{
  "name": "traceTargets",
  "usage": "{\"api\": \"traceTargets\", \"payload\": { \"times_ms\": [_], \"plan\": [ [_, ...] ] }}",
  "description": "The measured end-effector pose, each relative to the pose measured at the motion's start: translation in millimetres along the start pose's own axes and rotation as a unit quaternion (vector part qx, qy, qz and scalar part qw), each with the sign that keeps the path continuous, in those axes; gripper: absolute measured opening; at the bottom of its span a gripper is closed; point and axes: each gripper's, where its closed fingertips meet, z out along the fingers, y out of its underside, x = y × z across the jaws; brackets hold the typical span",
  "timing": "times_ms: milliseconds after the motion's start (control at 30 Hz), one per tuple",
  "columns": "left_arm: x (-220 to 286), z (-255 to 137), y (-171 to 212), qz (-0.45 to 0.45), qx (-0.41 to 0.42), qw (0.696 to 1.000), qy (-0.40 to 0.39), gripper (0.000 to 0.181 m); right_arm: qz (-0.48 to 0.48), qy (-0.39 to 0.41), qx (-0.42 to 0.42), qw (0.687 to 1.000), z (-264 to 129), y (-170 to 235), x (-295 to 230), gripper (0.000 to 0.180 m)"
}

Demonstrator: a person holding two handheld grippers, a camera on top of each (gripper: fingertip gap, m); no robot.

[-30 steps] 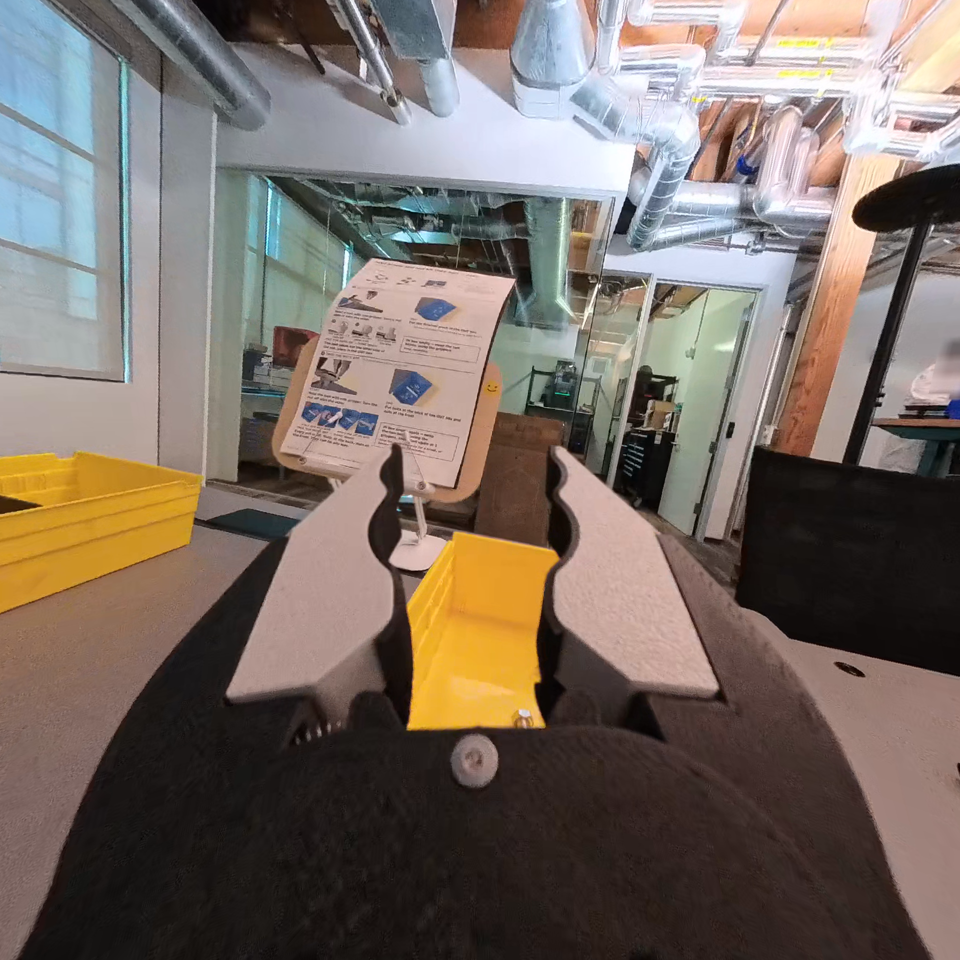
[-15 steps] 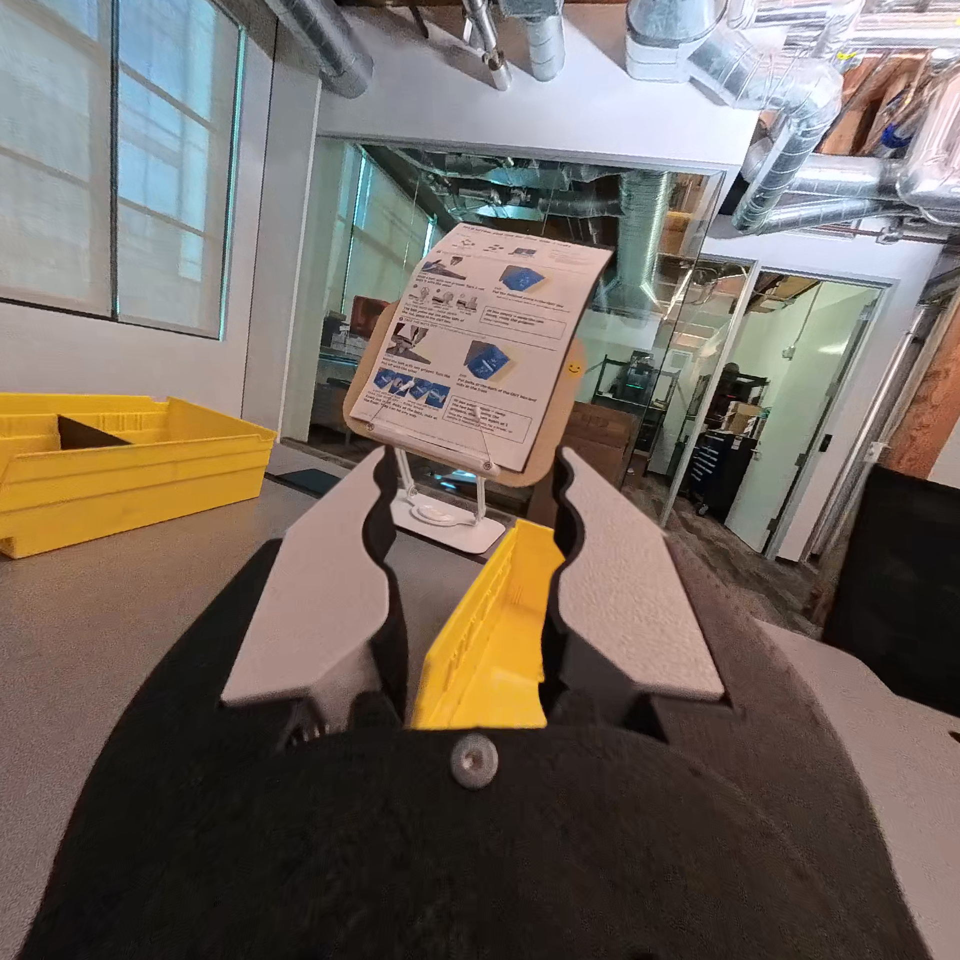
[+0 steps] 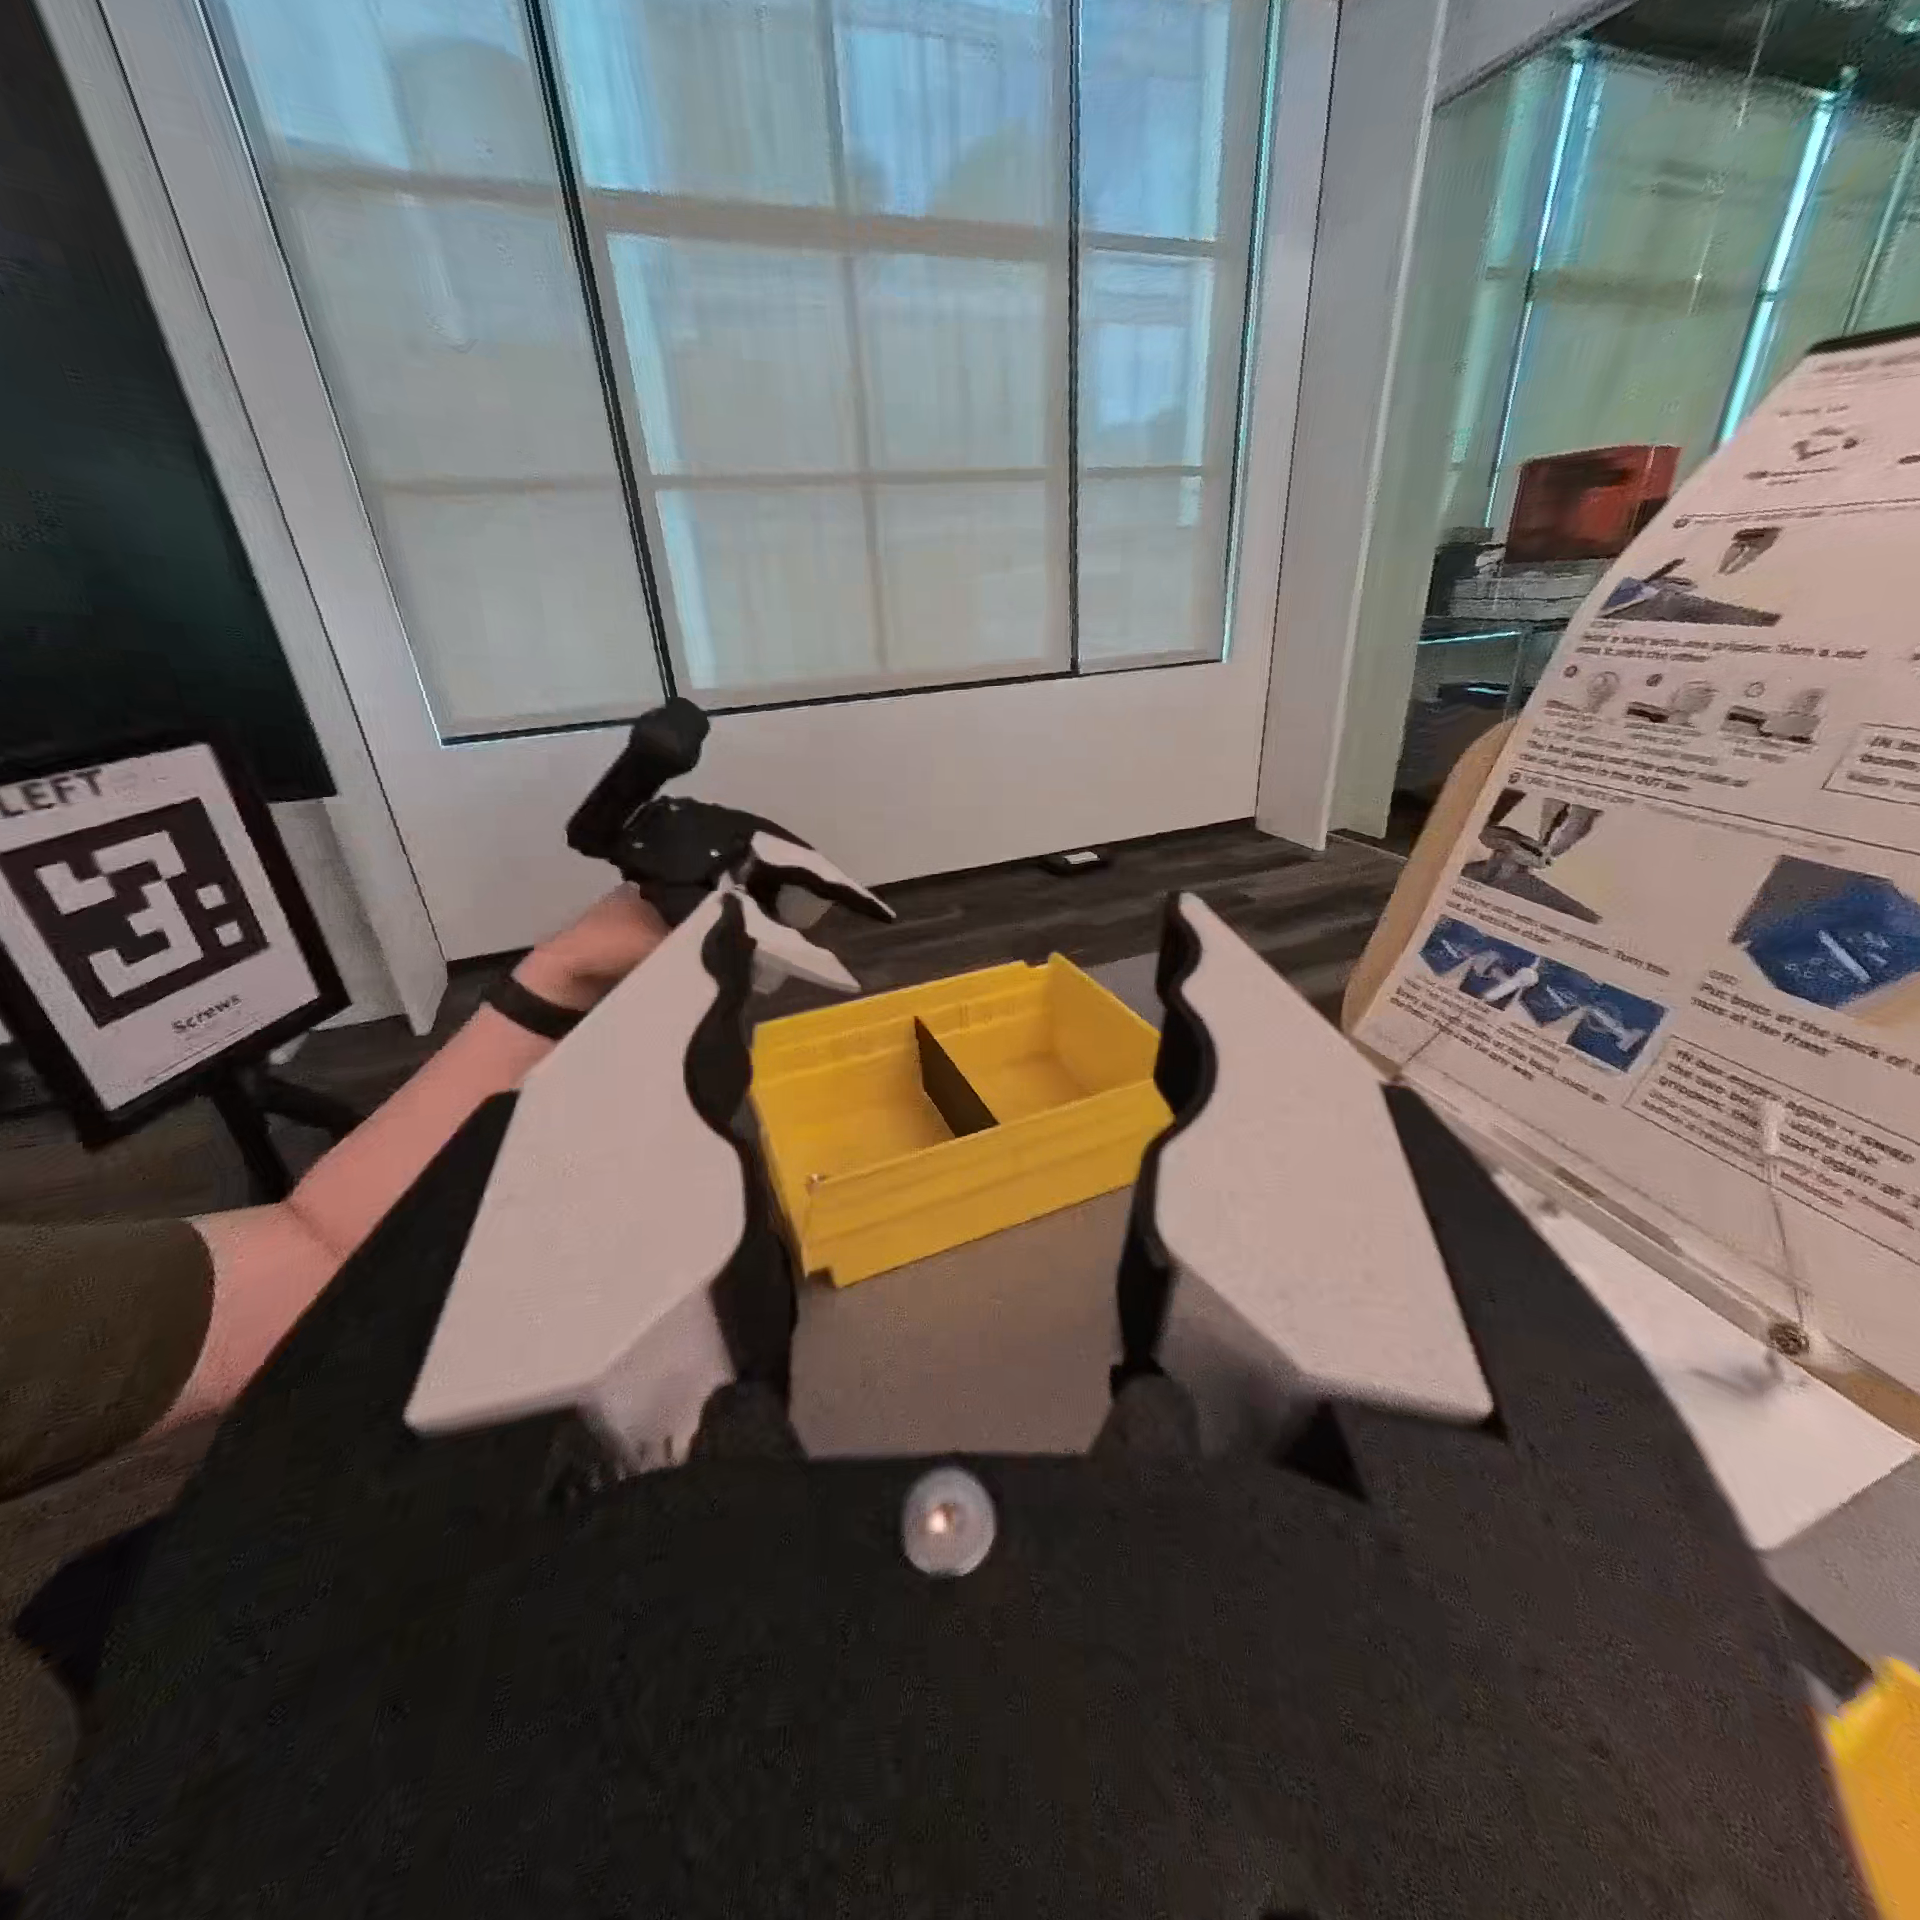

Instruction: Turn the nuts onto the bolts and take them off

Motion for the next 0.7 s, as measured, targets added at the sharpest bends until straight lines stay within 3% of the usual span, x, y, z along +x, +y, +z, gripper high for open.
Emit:
{"api": "traceTargets", "payload": {
  "times_ms": [33,133,233,333,433,600,667,700],
  "plan": [
    [-5,7,-5,-0.002,-0.009,1.0,0.005,0.064,-0.001,0.006,-0.002,1.0,7,7,10,0.079],
    [-19,29,-3,-0.007,-0.053,0.999,-0.002,0.063,-0.019,0.051,-0.046,0.997,22,42,48,0.077],
    [-26,57,12,-0.002,-0.088,0.996,0.002,0.056,-0.052,0.091,-0.144,0.984,24,81,77,0.078],
    [-33,89,39,-0.01,-0.115,0.993,0.003,0.043,-0.067,0.107,-0.168,0.978,26,96,95,0.077],
    [-30,114,65,0.001,-0.156,0.987,0.037,0.047,-0.052,0.106,-0.178,0.977,34,109,107,0.077],
    [-22,113,89,0.01,-0.211,0.974,0.079,0.046,-0.034,0.097,-0.225,0.969,50,144,120,0.077],
    [-3,93,112,-0.002,-0.28,0.949,0.142,0.035,-0.053,0.104,-0.245,0.963,54,154,124,0.077],
    [7,79,124,-0.012,-0.319,0.932,0.173,0.039,-0.064,0.104,-0.253,0.96,55,158,124,0.077]
  ]
}}
